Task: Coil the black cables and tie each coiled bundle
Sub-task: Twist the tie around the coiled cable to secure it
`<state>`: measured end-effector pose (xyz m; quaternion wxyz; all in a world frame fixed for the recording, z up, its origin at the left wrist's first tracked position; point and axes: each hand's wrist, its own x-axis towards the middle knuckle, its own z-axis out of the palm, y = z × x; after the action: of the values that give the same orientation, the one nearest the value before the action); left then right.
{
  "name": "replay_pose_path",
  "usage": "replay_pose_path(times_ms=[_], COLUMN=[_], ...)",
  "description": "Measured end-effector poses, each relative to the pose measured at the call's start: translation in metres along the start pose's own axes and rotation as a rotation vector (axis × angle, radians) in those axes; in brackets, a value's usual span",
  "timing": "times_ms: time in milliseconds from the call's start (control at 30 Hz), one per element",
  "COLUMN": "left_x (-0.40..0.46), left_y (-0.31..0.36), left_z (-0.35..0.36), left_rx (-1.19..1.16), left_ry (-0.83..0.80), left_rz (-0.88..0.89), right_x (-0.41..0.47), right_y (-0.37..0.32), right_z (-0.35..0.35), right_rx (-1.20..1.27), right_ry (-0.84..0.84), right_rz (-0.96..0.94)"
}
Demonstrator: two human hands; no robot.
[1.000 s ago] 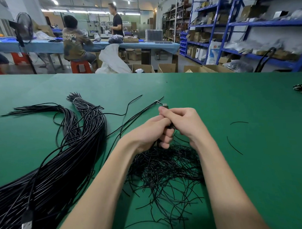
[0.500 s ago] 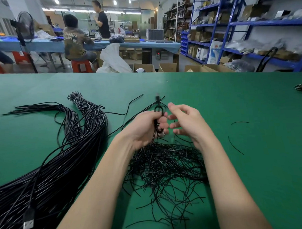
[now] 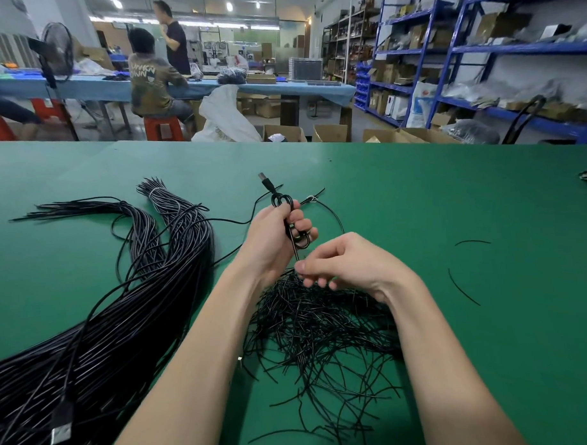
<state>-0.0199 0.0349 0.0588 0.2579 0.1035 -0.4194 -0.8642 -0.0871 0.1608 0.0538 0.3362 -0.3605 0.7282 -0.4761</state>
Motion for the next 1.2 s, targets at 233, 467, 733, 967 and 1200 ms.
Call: replay_pose_path(times_ms=[233, 467, 733, 967, 1200], left_x=[-0.003, -0.011, -0.015, -0.015, -0.01], left_y=[0.0, -0.006, -0.006, -0.012, -0.006], left_z=[-0.005, 0.004, 0.012, 0.014, 0.004], left_rx=[0.241, 0.612, 0.686, 0.46, 0.236], left_ry=[-0.076, -0.333, -0.332, -0.222, -0.185], left_rz=[-0.03, -0.129, -0.184, -0.22, -0.391], right_x=[-0.006, 0.001, 0.004, 0.003, 0.003], right_y=[-0.007, -0.009, -0.008, -0.003, 0.004], right_z=[-0.011, -0.01, -0.01, -0.013, -0.021], right_rx=[0.105, 0.092, 0.191, 0.554, 0.646], right_ry=[0.252, 0.519, 0.56, 0.511, 0.463], right_rz=[-0.027, -0.198, -0.124, -0.032, -0.016])
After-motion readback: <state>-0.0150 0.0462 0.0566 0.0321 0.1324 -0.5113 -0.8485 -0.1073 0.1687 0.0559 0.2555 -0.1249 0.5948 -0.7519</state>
